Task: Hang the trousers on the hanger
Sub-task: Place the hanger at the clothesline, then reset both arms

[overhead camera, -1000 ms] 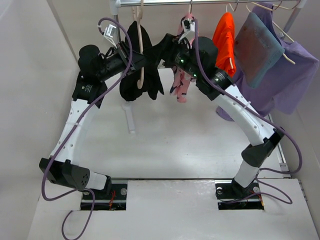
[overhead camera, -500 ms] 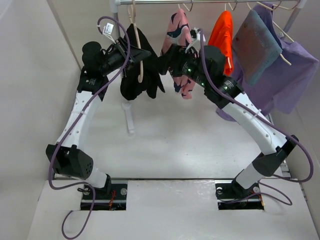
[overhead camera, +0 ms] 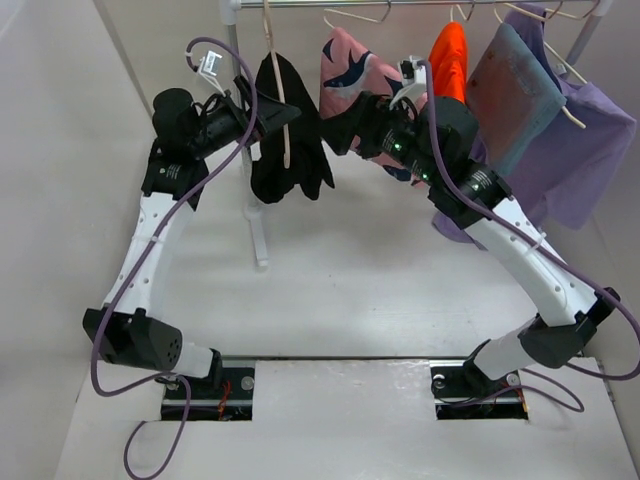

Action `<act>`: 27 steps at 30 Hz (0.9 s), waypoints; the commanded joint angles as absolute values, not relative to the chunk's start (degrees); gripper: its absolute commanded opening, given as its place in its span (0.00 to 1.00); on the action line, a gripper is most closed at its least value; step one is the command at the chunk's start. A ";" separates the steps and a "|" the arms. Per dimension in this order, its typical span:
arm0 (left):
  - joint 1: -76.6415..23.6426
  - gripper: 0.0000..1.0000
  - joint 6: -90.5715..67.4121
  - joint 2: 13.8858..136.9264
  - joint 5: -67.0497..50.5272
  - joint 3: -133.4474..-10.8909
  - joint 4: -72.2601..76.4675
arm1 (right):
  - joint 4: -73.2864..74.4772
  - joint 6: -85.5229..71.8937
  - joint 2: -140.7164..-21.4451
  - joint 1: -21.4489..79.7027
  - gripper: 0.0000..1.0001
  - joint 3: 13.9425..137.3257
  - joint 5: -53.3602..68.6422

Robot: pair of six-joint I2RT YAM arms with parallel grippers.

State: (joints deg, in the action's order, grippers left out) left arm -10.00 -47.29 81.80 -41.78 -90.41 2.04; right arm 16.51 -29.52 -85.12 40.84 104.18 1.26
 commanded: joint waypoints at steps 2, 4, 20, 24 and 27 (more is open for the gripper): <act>-9.76 1.00 -36.32 76.91 -39.38 -92.02 -6.56 | 17.31 -27.07 -82.80 41.40 0.93 103.89 0.62; -9.76 1.00 -30.69 76.21 -35.87 -92.54 -9.48 | 18.01 -26.28 -82.79 42.01 0.94 103.89 0.62; -13.27 1.00 -1.25 49.15 -6.69 -74.46 -9.94 | 21.71 -18.36 -70.85 44.21 0.99 79.92 1.23; -13.27 1.00 0.35 40.88 -1.53 -69.00 -10.54 | 21.71 -21.96 -68.12 44.74 0.99 69.80 -0.61; -9.62 1.00 0.35 36.66 8.64 -65.23 -14.32 | 22.24 -27.04 -66.63 44.74 0.99 62.69 -1.49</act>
State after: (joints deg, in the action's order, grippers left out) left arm -12.56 -1.96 38.61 -2.66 -67.85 -13.61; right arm 22.09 -22.24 -68.95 44.05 66.00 0.36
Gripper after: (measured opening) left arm 0.997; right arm 0.992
